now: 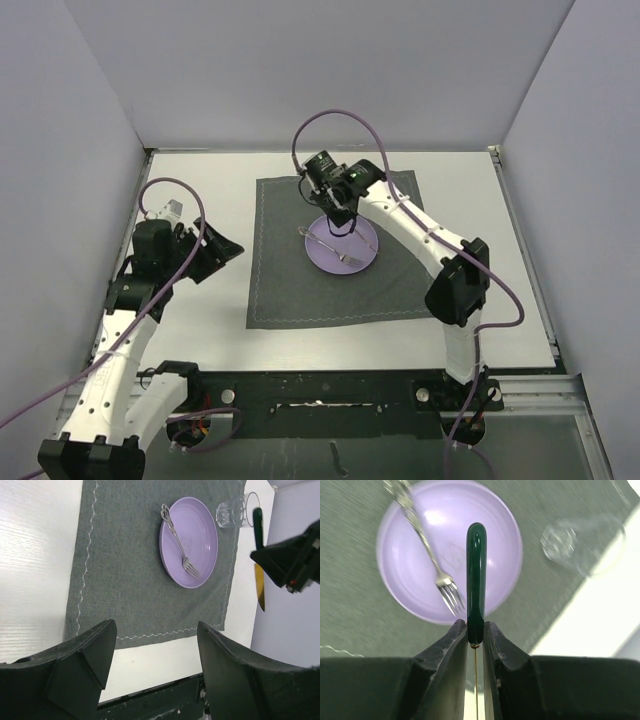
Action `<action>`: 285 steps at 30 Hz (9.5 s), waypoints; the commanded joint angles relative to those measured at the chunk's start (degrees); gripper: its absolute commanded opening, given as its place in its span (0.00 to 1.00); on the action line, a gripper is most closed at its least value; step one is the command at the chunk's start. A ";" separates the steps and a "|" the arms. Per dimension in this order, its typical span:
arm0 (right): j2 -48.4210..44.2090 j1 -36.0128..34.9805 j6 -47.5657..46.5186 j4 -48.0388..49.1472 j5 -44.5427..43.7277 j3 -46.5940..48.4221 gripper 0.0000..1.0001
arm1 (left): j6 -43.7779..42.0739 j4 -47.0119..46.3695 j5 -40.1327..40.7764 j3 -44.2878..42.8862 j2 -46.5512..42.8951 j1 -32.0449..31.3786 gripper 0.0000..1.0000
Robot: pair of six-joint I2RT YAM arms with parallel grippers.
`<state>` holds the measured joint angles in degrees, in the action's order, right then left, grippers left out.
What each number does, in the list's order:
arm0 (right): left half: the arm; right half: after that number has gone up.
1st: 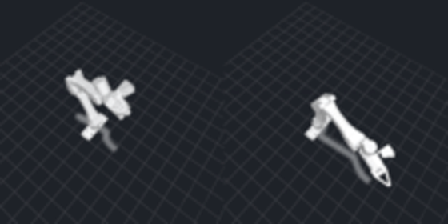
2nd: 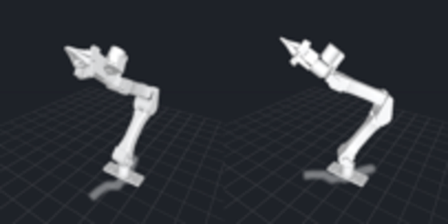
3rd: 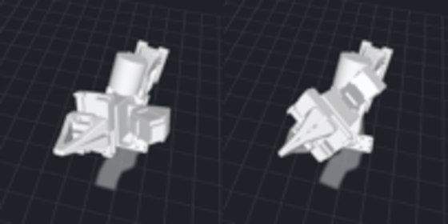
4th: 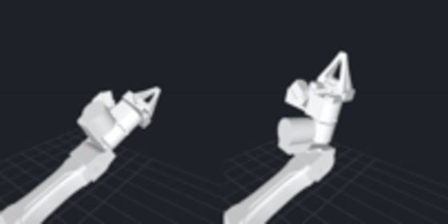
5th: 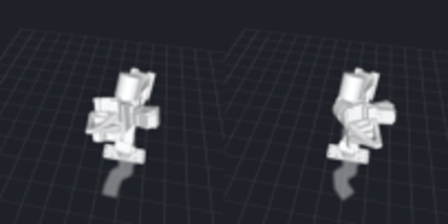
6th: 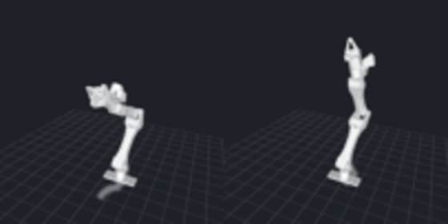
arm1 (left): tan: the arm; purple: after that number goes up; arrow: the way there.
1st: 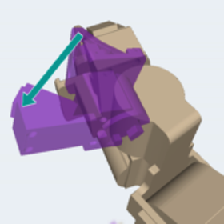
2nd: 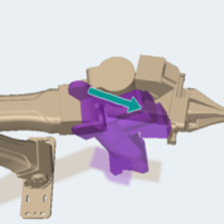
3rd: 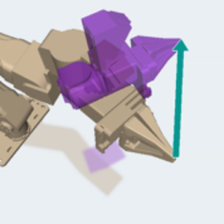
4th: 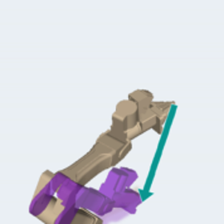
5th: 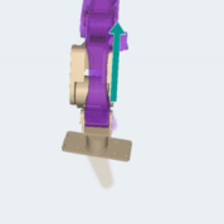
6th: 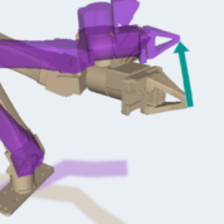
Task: Set the dinner table for one person
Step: Place the knife on the napkin, then adjust the knife on the napkin.
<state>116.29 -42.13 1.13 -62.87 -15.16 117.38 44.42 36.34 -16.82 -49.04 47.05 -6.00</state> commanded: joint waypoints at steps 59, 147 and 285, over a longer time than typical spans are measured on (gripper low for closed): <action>-51.73 35.66 10.53 34.55 34.52 -57.24 0.00 | -4.14 -4.56 -3.89 -2.64 6.38 -7.41 0.64; -16.40 20.80 13.68 4.33 -8.85 -36.36 0.22 | -6.55 0.59 -4.04 -4.03 2.41 -7.03 0.64; -65.64 21.96 12.63 4.24 -20.88 -36.20 0.24 | -11.23 1.07 12.62 -99.02 105.62 -50.59 0.56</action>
<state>51.51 -19.59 14.11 -59.72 -34.54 78.87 33.76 40.47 -3.92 -145.29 153.12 -56.69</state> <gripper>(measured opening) 0.244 0.557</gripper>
